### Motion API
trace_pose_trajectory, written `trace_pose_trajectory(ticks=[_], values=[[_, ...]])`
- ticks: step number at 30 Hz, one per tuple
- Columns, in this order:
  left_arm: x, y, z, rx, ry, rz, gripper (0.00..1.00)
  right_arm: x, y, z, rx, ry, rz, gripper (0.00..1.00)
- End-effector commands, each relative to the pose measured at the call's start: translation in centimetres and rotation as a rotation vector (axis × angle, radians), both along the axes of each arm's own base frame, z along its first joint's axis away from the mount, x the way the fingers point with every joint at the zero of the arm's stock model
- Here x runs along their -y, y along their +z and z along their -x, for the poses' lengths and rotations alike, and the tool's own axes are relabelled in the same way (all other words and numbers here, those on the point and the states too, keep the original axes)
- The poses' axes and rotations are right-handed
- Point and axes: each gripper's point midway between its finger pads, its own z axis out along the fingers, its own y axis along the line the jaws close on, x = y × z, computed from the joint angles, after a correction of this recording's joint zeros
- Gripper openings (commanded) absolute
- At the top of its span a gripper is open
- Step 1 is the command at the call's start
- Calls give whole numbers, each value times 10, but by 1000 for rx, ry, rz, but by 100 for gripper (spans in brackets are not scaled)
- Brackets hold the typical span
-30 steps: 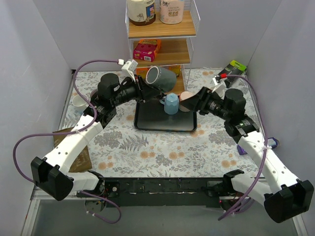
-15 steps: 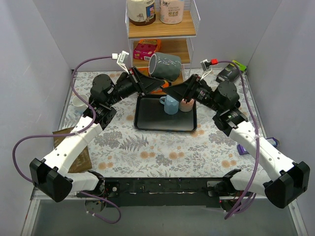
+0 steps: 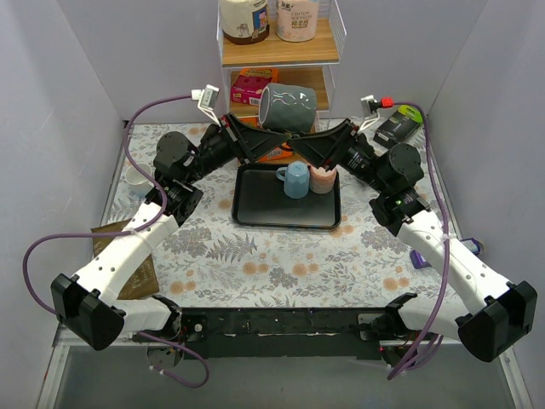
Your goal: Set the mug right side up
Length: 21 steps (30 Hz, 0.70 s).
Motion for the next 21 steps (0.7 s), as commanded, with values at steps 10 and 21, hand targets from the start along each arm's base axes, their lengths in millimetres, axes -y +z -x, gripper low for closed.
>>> trace_pose_trajectory(ticks=[10, 21], values=[[-8, 40, 45, 176, -94, 120, 0, -3, 21, 4, -1, 66, -131, 33], [-4, 25, 33, 123, -66, 72, 18, 1, 21, 7, -18, 52, -122, 1]])
